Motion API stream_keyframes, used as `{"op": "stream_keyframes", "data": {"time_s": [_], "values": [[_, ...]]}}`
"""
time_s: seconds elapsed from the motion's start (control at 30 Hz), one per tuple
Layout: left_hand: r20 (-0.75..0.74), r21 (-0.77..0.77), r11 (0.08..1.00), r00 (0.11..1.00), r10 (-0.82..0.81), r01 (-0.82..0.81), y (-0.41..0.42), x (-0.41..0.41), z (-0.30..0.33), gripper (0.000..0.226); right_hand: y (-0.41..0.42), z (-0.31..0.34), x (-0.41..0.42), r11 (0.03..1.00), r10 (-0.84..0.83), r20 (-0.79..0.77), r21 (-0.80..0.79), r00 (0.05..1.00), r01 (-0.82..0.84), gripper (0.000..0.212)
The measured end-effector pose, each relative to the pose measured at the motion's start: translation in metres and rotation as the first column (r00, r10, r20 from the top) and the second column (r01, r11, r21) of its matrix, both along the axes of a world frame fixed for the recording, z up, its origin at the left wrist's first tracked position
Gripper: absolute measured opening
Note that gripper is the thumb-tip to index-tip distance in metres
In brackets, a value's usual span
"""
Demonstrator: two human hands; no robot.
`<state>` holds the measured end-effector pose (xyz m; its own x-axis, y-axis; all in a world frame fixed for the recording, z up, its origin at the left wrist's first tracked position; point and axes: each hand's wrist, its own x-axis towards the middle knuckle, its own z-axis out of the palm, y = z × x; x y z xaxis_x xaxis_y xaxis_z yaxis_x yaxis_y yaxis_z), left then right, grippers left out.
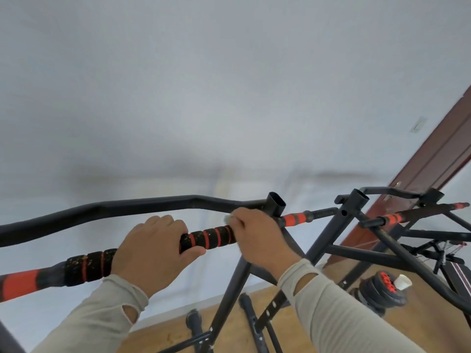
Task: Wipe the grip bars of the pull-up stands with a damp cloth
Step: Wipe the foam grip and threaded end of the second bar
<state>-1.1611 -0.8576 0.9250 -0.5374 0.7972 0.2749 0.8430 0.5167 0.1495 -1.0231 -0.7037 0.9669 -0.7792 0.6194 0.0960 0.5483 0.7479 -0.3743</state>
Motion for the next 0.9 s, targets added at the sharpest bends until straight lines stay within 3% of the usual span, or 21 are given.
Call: {"op": "stream_keyframes", "data": {"time_s": [0.1,0.2,0.3,0.4,0.43,0.5,0.57,0.77,0.9], "values": [[-0.013,0.025,1.0,1.0,-0.003,0.003,0.0,-0.002,-0.004,0.051,-0.012,0.006,0.002,0.933,0.04,-0.213,-0.341,0.976,-0.112,0.023],[-0.002,0.045,0.999,1.0,-0.002,0.002,0.002,-0.003,-0.004,0.052,0.01,0.024,0.02,0.897,-0.148,-0.388,-0.44,0.91,-0.042,0.031],[-0.005,0.018,1.0,1.0,-0.008,0.009,0.002,-0.002,-0.003,0.052,0.045,0.043,0.038,0.952,-0.284,-0.467,-0.241,0.838,0.189,0.032],[-0.015,0.01,1.0,1.0,-0.014,0.014,0.002,-0.001,0.0,0.052,0.065,0.046,0.046,0.978,-0.21,-0.483,-0.094,0.85,0.189,0.027],[-0.012,0.0,1.0,1.0,-0.013,0.013,0.002,-0.001,-0.001,0.052,0.068,0.041,0.046,0.987,-0.161,-0.421,-0.051,0.893,0.154,0.027],[-0.003,0.003,1.0,1.0,-0.009,0.009,0.002,-0.001,-0.001,0.053,0.067,0.021,0.042,0.995,-0.046,-0.144,0.077,0.989,0.058,0.031],[-0.008,0.026,1.0,1.0,-0.006,0.006,0.002,-0.002,-0.002,0.055,0.062,-0.004,0.036,0.985,0.03,0.061,0.168,0.998,-0.04,0.03],[-0.015,0.004,1.0,1.0,-0.004,0.004,0.003,-0.002,-0.004,0.053,0.049,-0.024,0.018,0.963,-0.121,-0.06,0.236,0.991,0.132,0.031],[-0.033,0.019,1.0,0.999,-0.002,0.003,0.004,-0.005,-0.008,0.056,-0.003,-0.034,-0.015,0.921,0.11,-0.008,0.376,0.994,-0.099,0.01]]}}
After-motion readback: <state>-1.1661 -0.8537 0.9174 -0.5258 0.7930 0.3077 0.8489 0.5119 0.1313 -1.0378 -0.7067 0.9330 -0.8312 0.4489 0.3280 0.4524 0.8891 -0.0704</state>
